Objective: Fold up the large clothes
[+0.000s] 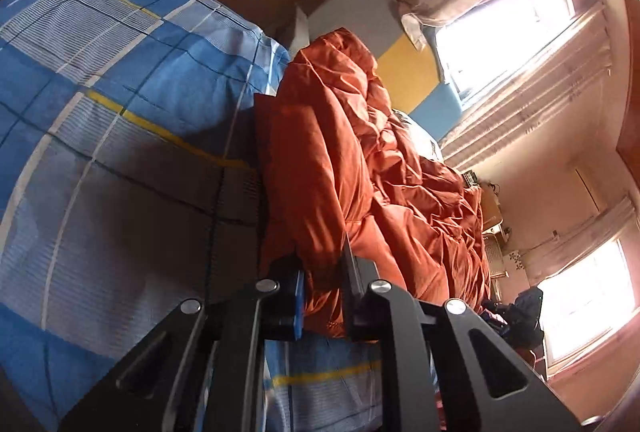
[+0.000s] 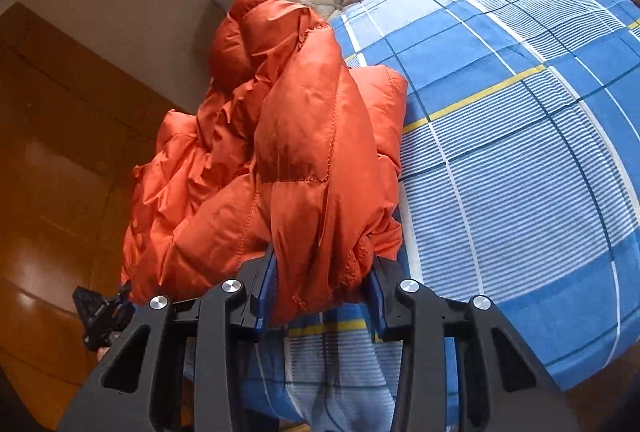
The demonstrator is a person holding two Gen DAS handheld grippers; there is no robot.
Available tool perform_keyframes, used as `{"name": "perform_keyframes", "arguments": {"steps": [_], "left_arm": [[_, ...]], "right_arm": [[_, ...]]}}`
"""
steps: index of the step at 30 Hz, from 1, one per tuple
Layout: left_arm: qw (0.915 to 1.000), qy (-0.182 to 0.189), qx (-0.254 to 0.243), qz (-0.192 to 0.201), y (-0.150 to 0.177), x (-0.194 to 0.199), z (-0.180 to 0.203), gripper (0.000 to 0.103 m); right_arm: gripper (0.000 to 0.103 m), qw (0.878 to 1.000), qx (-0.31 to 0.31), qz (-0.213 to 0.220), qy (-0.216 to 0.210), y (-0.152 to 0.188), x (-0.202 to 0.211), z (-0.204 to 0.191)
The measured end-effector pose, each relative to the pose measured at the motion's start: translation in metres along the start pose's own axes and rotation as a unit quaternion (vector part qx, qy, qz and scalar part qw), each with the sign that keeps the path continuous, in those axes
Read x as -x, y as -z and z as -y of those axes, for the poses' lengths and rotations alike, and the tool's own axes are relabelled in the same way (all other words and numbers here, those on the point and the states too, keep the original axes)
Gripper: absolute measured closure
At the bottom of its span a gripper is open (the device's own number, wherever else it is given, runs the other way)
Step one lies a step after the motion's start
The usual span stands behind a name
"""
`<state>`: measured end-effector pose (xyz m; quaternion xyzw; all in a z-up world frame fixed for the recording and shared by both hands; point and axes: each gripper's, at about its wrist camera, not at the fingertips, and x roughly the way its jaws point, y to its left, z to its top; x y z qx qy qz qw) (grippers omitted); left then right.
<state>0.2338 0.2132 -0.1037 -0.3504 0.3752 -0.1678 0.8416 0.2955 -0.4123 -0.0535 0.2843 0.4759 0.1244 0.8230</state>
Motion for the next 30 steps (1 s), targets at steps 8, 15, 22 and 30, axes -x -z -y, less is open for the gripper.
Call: {"name": "perform_keyframes", "arguments": {"steps": [8,15,22,30], "left_arm": [[0.9994,-0.014,-0.026,-0.019,0.035,0.037,0.011,0.090],[0.9965,-0.065,-0.051,0.010,0.033,0.060,0.018,0.049],[0.9905,-0.068,-0.113,0.037,0.006,0.055,0.055,0.049],[0.9774,-0.059,-0.203,-0.010,-0.020,-0.018,0.122,0.045]], "right_arm": [[0.066,0.999,0.028,-0.019,0.007,0.014,0.013,0.002],[0.047,0.998,0.047,-0.015,0.044,0.016,0.016,0.003],[0.043,0.987,0.101,0.063,0.107,-0.003,0.040,-0.024],[0.052,0.968,0.230,0.054,0.085,-0.020,-0.019,-0.118]]}}
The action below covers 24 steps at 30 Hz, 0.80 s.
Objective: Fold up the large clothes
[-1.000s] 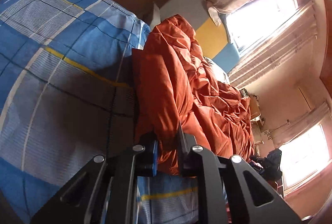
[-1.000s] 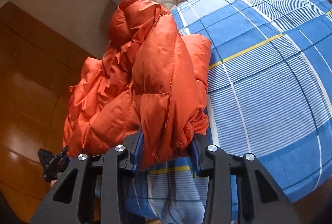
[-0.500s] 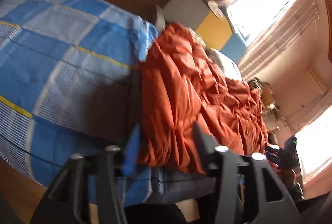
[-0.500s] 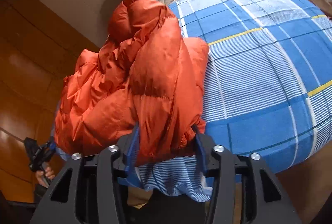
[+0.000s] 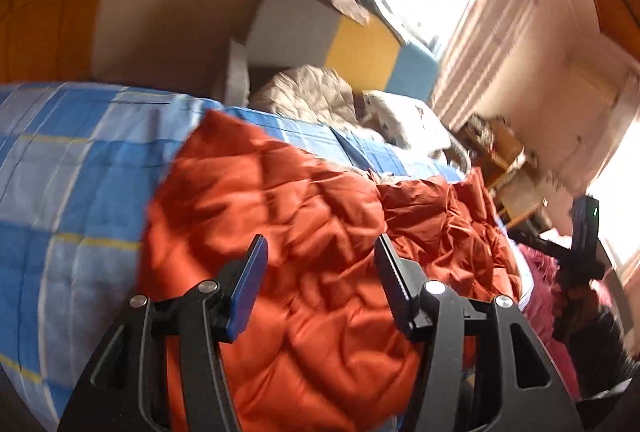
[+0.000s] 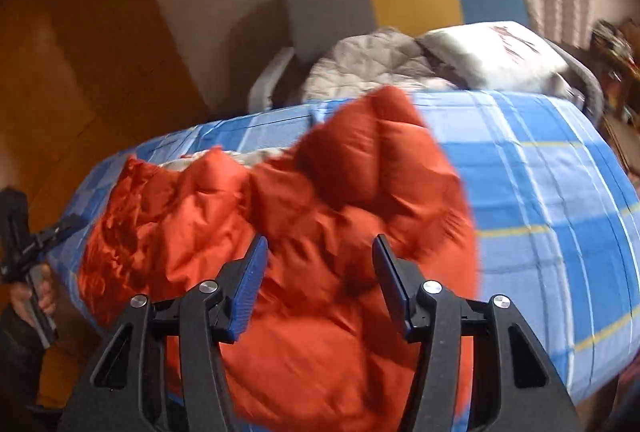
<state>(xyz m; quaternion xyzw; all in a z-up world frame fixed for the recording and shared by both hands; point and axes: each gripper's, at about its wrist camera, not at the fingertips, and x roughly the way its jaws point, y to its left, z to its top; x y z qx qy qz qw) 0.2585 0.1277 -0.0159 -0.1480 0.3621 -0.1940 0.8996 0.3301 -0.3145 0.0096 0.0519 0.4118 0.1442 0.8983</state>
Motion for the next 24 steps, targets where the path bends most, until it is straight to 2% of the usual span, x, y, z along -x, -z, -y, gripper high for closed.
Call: {"name": "perform_keyframes", "arguments": {"steps": [3,6,7,8,9,10,11,12,13,14,20,24], "left_arm": [[0.9990,-0.020,-0.019,-0.035,-0.012,-0.033,0.008,0.039],[0.9966,-0.041,-0.026,-0.067,-0.020,-0.064,0.008,0.040],[0.9955,-0.043,-0.028,-0.079,-0.021,-0.075,0.007,0.040],[0.9947,-0.050,-0.030,-0.085,-0.022,-0.081,0.007,0.049],[0.9935,-0.057,-0.033,-0.093,-0.022,-0.088,0.005,0.071],[0.9928,-0.061,-0.036,-0.096,-0.021,-0.093,0.004,0.081],[0.9927,-0.066,-0.039,-0.093,-0.020,-0.094,0.003,0.095],[0.9934,-0.067,-0.040,-0.085,-0.020,-0.092,0.002,0.101],[0.9940,-0.066,-0.042,-0.076,-0.020,-0.089,0.002,0.102],[0.9941,-0.070,-0.047,-0.068,-0.019,-0.086,0.004,0.102],[0.9961,-0.077,-0.042,-0.002,-0.027,-0.056,0.010,0.103],[0.9946,-0.089,-0.037,0.037,-0.040,-0.041,0.013,0.103]], "right_arm": [[0.053,0.999,0.033,-0.018,0.004,-0.013,-0.030,-0.027],[0.053,0.996,0.064,-0.045,0.032,-0.025,-0.068,-0.043],[0.057,0.995,0.069,-0.053,0.038,-0.025,-0.075,-0.045],[0.064,0.994,0.079,-0.064,0.047,-0.026,-0.085,-0.047],[0.067,0.993,0.084,-0.070,0.051,-0.026,-0.090,-0.049],[0.076,0.992,0.088,-0.077,0.051,-0.025,-0.096,-0.049],[0.084,0.991,0.090,-0.081,0.049,-0.024,-0.099,-0.048],[0.088,0.991,0.092,-0.082,0.047,-0.023,-0.100,-0.048],[0.097,0.991,0.093,-0.081,0.045,-0.022,-0.099,-0.049],[0.100,0.992,0.094,-0.078,0.043,-0.022,-0.097,-0.049],[0.102,0.995,0.084,-0.035,0.046,-0.028,-0.077,-0.052],[0.102,0.995,0.079,0.003,0.054,-0.039,-0.059,-0.054]]}}
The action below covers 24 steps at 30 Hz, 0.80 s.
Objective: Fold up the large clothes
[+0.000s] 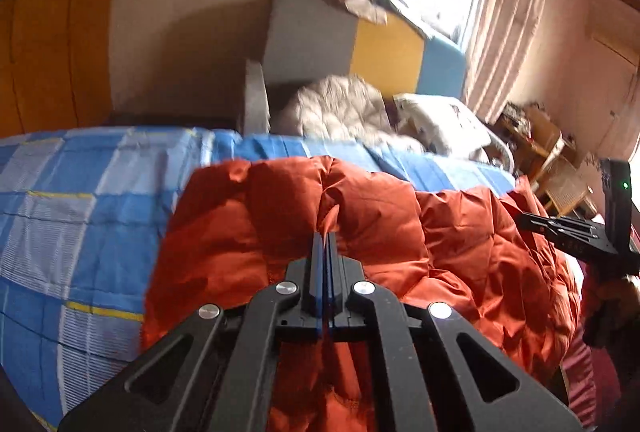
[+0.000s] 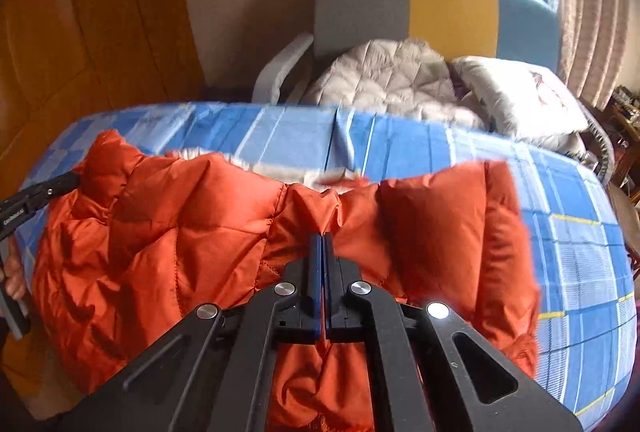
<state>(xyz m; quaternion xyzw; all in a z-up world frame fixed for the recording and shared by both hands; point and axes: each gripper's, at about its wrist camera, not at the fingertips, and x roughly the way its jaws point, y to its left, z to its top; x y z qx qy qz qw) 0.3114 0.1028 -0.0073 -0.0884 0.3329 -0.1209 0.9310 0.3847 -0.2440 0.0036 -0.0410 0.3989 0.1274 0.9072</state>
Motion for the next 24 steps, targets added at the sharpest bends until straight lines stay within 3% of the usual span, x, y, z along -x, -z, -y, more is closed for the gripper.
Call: {"name": "perform_keyframes", "arguments": {"steps": [5,13,19,24], "left_arm": [[0.9996,-0.024,0.012,0.001,-0.013,-0.017,-0.007,0.103],[0.9965,-0.060,0.029,-0.051,-0.003,-0.085,-0.028,0.103],[0.9952,-0.059,0.038,-0.068,0.013,-0.113,-0.037,0.102],[0.9947,-0.052,0.055,-0.069,0.023,-0.124,-0.044,0.102]], "right_arm": [[0.102,0.999,0.000,0.022,0.027,-0.016,-0.003,-0.001],[0.102,0.995,0.043,0.012,0.092,-0.015,-0.058,-0.013],[0.102,0.994,0.046,-0.002,0.098,-0.006,-0.090,-0.011],[0.102,0.997,0.012,-0.013,0.079,0.001,-0.112,0.002]]}}
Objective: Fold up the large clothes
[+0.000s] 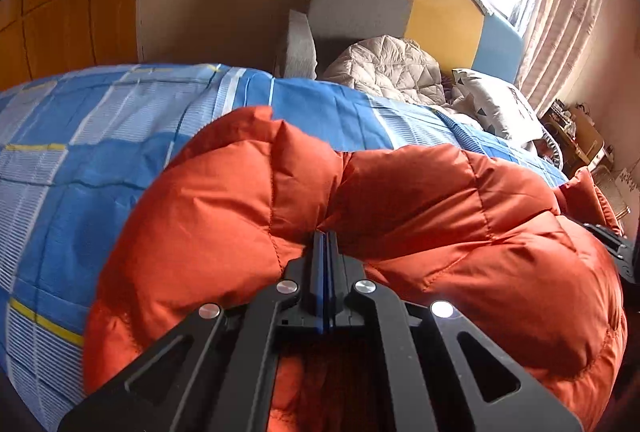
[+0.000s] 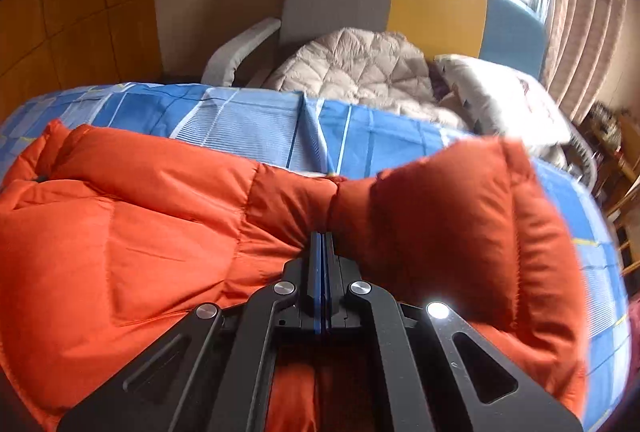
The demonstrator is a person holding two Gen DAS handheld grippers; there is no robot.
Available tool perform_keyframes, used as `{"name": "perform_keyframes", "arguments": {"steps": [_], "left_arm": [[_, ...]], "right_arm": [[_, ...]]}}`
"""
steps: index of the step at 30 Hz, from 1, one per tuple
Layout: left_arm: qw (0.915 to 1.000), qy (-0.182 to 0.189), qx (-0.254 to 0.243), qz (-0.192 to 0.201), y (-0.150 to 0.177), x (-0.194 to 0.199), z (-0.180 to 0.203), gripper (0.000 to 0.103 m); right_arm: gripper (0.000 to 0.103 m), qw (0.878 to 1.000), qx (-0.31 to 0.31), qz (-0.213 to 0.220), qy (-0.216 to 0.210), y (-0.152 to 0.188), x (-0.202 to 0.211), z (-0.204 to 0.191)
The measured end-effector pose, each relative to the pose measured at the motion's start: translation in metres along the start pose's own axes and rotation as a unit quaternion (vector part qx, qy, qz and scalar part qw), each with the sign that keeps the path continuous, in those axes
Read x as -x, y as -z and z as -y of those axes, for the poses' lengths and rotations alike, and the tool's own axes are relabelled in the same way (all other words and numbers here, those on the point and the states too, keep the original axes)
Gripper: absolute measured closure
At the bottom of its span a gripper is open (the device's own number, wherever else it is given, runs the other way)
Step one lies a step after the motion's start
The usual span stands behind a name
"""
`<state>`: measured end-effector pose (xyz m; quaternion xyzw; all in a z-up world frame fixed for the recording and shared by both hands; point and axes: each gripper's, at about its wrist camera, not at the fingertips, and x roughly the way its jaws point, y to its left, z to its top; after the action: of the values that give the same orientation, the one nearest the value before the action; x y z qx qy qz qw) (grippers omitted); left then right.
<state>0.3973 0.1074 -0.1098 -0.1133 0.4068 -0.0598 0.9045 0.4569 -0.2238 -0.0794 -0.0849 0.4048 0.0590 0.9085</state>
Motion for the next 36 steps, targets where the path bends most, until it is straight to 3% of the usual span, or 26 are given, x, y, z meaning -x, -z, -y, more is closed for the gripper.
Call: {"name": "perform_keyframes", "arguments": {"steps": [15,24,29,30,32,34,36], "left_arm": [[0.9995,0.017,0.026,-0.004,0.002,-0.015,-0.010,0.101],[0.9997,0.003,0.020,-0.010,0.001,-0.015,-0.007,0.100],[0.9994,-0.028,0.004,-0.021,-0.006,-0.008,0.002,0.095],[0.9993,-0.028,0.008,-0.021,-0.008,-0.004,0.002,0.085],[0.9993,-0.030,0.019,-0.012,-0.012,0.008,0.006,0.073],[0.9993,-0.032,0.021,0.005,-0.018,0.022,0.015,0.072],[0.9992,-0.025,0.020,0.023,-0.022,0.035,0.026,0.072]], "right_arm": [[0.103,0.998,-0.048,-0.011,-0.038,0.011,-0.036,0.010],[0.103,0.999,-0.033,-0.030,-0.021,0.004,-0.039,0.005],[0.102,0.998,-0.037,-0.053,-0.028,-0.002,-0.027,0.009],[0.098,0.997,-0.044,-0.054,-0.034,-0.003,-0.022,0.013],[0.074,0.996,-0.057,-0.048,-0.047,-0.003,-0.010,0.019],[0.058,0.996,-0.063,-0.034,-0.051,-0.003,0.004,0.024],[0.058,0.996,-0.070,-0.020,-0.049,-0.003,0.019,0.029]]}}
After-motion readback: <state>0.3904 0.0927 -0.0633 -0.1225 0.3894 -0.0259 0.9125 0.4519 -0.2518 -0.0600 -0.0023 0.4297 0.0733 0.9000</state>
